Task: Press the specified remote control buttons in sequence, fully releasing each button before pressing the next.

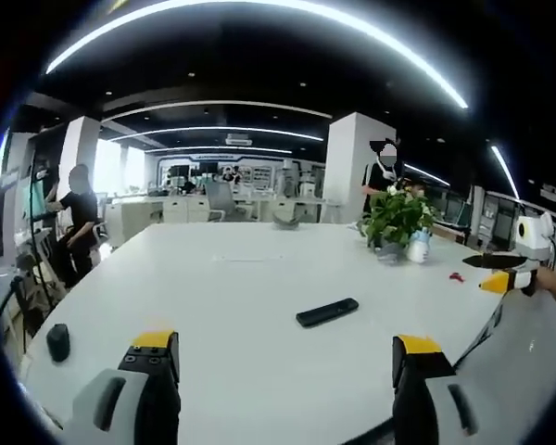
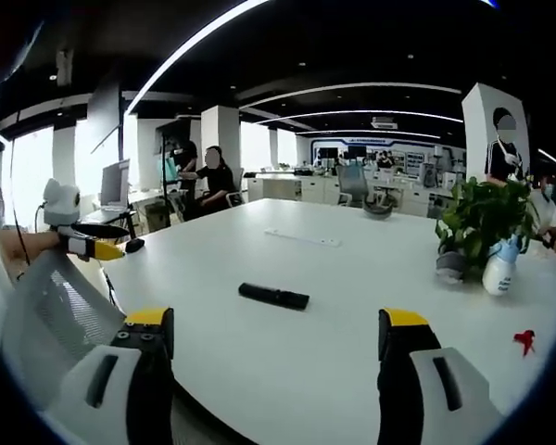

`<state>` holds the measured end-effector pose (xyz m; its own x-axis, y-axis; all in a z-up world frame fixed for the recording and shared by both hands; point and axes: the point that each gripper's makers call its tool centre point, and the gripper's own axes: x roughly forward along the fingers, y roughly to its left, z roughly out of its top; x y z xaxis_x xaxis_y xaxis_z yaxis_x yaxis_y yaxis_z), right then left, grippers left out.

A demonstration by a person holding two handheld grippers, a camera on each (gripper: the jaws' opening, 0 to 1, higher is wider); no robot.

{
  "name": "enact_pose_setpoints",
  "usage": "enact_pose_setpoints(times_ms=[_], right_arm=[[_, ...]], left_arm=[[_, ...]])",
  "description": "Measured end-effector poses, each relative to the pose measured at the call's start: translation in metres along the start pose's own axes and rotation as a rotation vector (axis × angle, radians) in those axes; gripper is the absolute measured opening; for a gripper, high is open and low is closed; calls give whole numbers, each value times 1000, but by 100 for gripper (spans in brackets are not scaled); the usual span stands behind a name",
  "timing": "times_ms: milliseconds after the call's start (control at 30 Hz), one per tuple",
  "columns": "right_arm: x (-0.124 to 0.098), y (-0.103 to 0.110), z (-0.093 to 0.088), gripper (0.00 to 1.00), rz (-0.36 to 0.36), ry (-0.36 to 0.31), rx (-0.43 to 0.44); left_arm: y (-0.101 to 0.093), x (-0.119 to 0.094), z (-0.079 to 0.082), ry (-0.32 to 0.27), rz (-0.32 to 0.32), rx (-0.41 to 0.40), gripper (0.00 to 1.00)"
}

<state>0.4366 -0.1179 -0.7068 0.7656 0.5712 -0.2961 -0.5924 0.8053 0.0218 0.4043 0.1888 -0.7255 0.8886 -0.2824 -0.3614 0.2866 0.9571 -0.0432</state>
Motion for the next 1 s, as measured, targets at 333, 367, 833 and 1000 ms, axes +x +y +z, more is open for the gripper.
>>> enact_pose_setpoints(times_ms=[333,367,833,1000], right_arm=[[0,0,-3,90,-6,21,-4],[0,0,-4,89,-6,24,-9],[0,2,-7,85,-5,52,-36],[0,-2,-7,85,-21,49,-25]], left_arm=[[-23,26,15,160,-223,253,100],[-26,31,17,169,-248,254,100],[-44,107,18,325,-425,470,96],[-43,128,14,370,-463,510,96]])
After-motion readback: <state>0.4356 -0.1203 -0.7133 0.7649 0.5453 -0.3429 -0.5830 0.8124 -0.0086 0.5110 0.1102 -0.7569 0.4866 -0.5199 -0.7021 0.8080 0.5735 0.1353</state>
